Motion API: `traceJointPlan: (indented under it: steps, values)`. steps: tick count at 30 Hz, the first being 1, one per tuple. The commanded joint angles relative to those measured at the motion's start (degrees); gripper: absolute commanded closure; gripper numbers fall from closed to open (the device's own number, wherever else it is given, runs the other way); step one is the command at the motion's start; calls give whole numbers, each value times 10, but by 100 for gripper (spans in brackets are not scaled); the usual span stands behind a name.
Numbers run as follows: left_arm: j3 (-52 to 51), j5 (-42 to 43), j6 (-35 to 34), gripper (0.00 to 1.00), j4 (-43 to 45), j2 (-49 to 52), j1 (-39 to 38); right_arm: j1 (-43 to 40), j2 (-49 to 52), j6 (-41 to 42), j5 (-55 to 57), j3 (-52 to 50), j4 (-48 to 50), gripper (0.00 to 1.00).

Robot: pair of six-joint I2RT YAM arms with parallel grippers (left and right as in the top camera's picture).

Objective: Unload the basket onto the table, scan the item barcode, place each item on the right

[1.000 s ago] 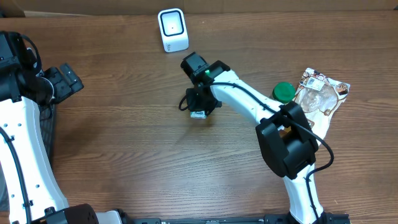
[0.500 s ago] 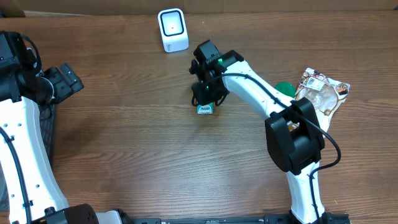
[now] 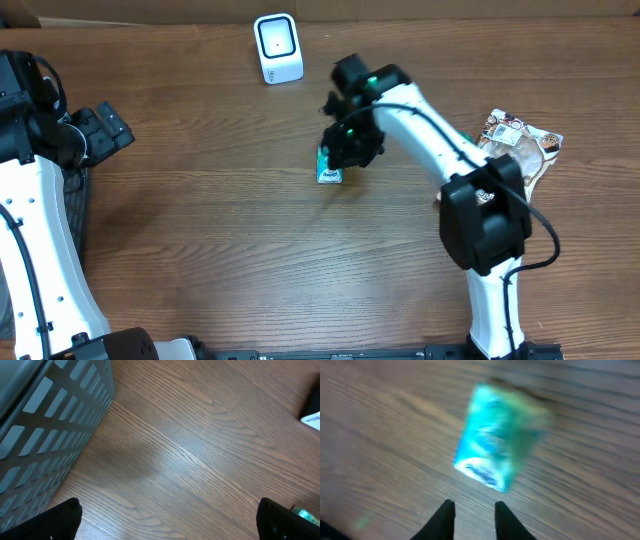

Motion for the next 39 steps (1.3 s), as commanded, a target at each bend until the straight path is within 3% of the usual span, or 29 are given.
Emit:
traceJointPlan:
  steps: [1, 9, 15, 20, 31, 39]
  values:
    - [4, -5, 10, 0, 2, 0, -1, -37, -51, 19, -26, 12, -8, 71]
    - [4, -5, 10, 0, 2, 0, -1, -71, -164, 39, 0, 11, -54, 65]
    - [4, -5, 10, 0, 2, 0, -1, -78, -184, 86, 20, -3, -74, 50]
    - [4, -5, 10, 0, 2, 0, -1, -74, -183, 141, 4, -81, -7, 50]
    - [4, -5, 10, 1, 2, 0, -1, -35, -181, 247, -25, -276, 250, 55]
    - [4, -5, 10, 0, 2, 0, -1, -13, -130, 278, -16, -306, 326, 55]
